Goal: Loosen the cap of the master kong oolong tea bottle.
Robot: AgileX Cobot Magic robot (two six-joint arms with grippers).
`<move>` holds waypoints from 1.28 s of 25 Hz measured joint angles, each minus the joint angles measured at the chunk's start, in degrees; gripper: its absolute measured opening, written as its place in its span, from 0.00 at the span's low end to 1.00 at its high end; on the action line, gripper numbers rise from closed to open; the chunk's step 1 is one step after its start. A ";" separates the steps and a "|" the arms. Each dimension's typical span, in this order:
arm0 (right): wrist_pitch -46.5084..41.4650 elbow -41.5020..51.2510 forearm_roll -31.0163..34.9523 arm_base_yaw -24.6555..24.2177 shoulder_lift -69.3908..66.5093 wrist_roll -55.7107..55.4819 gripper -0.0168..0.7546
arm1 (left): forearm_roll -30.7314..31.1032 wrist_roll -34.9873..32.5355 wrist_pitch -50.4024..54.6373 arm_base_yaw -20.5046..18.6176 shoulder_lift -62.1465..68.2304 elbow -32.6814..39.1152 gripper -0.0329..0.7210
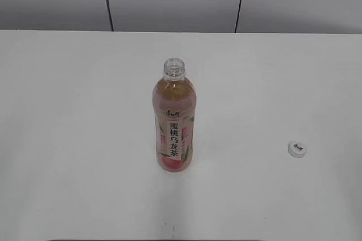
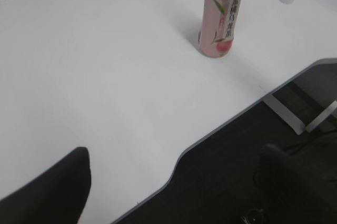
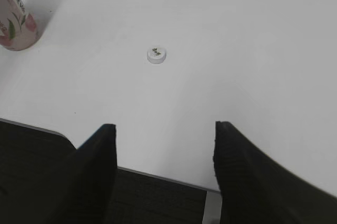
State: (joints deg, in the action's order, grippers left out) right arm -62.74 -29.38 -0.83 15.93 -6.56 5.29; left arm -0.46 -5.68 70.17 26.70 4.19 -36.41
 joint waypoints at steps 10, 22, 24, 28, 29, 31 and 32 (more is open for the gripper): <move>-0.06 0.00 0.00 0.00 0.00 0.00 0.60 | -0.12 -0.17 -8.12 0.00 0.00 3.08 0.82; -0.06 0.00 0.00 0.00 0.00 0.00 0.60 | -0.71 -0.28 -11.03 0.00 0.00 4.17 0.82; -0.06 0.00 0.00 0.00 0.00 0.00 0.60 | -0.71 -0.28 -11.03 0.00 0.00 4.17 0.82; -0.06 0.00 0.00 0.00 0.00 0.00 0.60 | -0.71 -0.32 -11.03 0.00 0.00 4.17 0.82; -0.06 0.00 0.00 0.00 0.00 0.00 0.60 | -0.71 -0.32 -11.03 0.00 0.00 4.17 0.82; -0.06 0.00 0.00 0.00 0.00 0.00 0.60 | -0.71 -0.32 -11.08 0.00 0.00 4.17 0.82; -0.06 0.00 0.00 0.00 0.00 0.00 0.60 | -0.71 -0.32 -11.08 0.00 0.00 4.17 0.82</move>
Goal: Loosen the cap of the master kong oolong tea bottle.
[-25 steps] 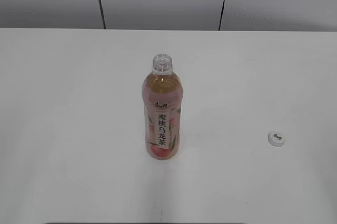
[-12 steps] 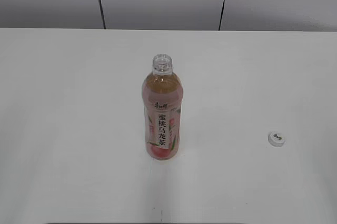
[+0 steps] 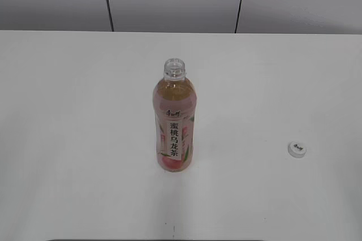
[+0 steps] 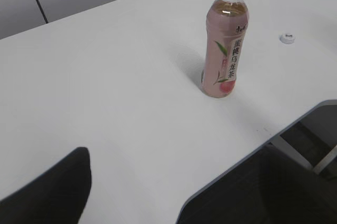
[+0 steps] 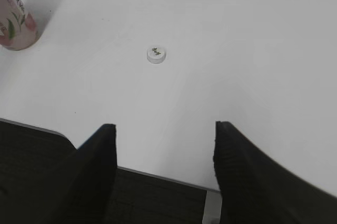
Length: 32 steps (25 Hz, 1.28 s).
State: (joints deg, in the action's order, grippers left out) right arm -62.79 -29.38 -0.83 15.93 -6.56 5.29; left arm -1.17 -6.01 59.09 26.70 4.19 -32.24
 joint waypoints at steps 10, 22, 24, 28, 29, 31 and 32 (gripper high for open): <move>0.00 0.00 0.00 -5.10 0.00 0.00 0.60 | -0.05 0.00 0.00 -19.18 -2.16 0.00 0.77; -0.08 0.00 0.00 -11.82 6.31 0.00 0.60 | -0.05 0.00 0.05 -23.86 -4.56 0.01 0.75; -0.12 0.00 0.00 -11.82 6.84 0.00 0.60 | -0.05 0.00 0.06 -23.86 -4.56 0.06 0.75; -0.05 0.00 0.00 -11.93 6.84 -0.07 0.60 | -0.10 0.00 0.04 -23.86 -4.56 0.06 0.75; -0.05 0.00 0.00 -11.93 6.84 -0.07 0.60 | -0.10 0.00 0.04 -23.86 -4.56 0.06 0.75; -0.05 0.00 0.00 -11.93 6.84 -0.07 0.60 | -0.10 0.00 0.04 -23.86 -4.56 0.06 0.75; -0.05 0.00 0.00 -11.93 6.84 -0.07 0.60 | -0.10 0.00 0.04 -23.86 -4.56 0.06 0.75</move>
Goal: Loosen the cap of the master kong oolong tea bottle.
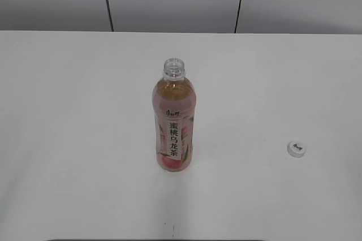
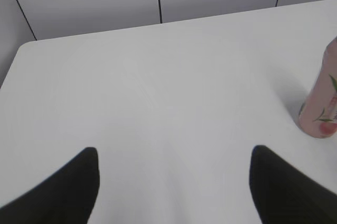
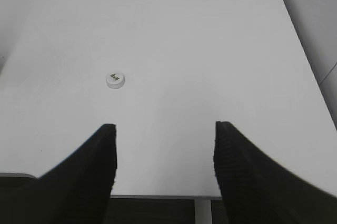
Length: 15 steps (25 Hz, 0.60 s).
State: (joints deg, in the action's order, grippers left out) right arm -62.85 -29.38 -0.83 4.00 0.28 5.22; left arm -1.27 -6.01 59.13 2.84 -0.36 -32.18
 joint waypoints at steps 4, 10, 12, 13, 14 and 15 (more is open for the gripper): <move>0.05 0.00 0.00 0.00 0.00 0.00 0.60 | 0.00 0.00 0.00 0.00 0.00 0.00 0.75; 0.04 0.00 0.00 -0.06 0.00 0.06 0.60 | -0.37 0.00 0.00 0.00 0.00 0.00 0.75; 0.04 0.00 0.00 -0.06 0.00 0.06 0.60 | -0.67 0.00 0.00 0.00 0.00 0.00 0.75; 0.04 0.00 0.00 -0.06 0.00 0.06 0.60 | -0.87 0.00 0.00 0.00 0.00 0.00 0.75; 0.04 0.00 0.00 -0.06 0.00 0.06 0.60 | -1.01 0.00 0.00 0.00 0.00 0.00 0.75; 0.04 0.00 0.00 -0.06 0.00 0.06 0.60 | -1.02 0.00 0.00 0.00 0.00 0.00 0.75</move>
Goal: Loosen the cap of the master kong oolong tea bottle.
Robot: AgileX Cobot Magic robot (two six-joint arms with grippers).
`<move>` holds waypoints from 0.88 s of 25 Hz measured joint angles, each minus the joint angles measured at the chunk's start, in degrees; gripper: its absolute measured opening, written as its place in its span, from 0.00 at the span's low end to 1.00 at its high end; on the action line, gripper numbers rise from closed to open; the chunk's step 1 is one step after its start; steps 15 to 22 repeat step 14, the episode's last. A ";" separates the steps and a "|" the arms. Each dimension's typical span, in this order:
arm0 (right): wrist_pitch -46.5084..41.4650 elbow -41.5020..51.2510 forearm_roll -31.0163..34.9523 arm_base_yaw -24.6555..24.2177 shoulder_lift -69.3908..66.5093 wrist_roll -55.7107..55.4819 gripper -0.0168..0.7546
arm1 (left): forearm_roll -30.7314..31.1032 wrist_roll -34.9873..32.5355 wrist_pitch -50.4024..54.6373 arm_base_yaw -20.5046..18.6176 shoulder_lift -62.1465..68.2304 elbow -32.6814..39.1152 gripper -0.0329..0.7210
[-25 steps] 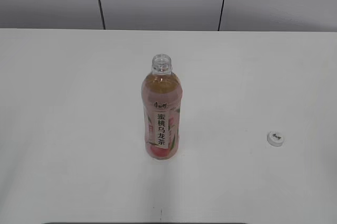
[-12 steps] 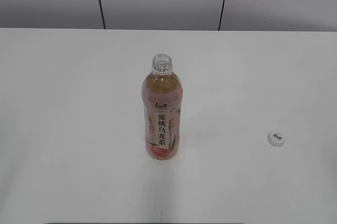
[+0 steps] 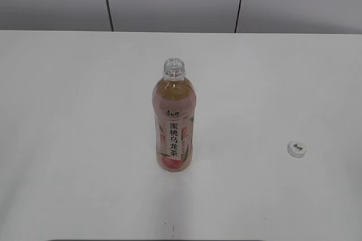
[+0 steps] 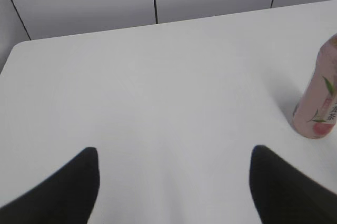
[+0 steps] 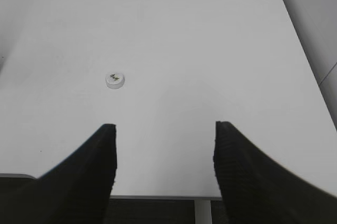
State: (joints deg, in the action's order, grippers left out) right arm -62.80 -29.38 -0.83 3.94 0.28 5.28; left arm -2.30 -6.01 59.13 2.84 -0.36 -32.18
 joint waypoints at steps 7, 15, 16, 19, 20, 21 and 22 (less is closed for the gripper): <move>0.00 0.00 0.00 0.00 0.00 0.00 0.60 | -0.37 0.00 0.00 0.00 0.00 0.00 0.75; -0.05 0.00 0.00 0.00 0.00 0.00 0.60 | -0.41 0.00 0.00 0.00 0.00 0.00 0.75; -0.05 0.00 0.00 0.00 0.00 0.00 0.60 | -0.41 0.00 0.00 0.00 0.00 0.00 0.75; -0.05 0.00 0.00 0.00 0.00 0.00 0.60 | -0.41 0.00 0.00 0.00 0.00 0.00 0.75; -0.05 0.00 0.00 0.00 0.00 0.00 0.60 | -0.41 0.00 0.00 0.00 0.00 0.00 0.75; -0.05 0.00 0.00 0.00 0.00 0.00 0.60 | -0.41 0.00 0.00 0.00 0.00 0.00 0.75; -0.05 0.00 0.00 0.00 0.00 0.00 0.60 | -0.41 0.00 0.00 0.00 0.00 0.00 0.75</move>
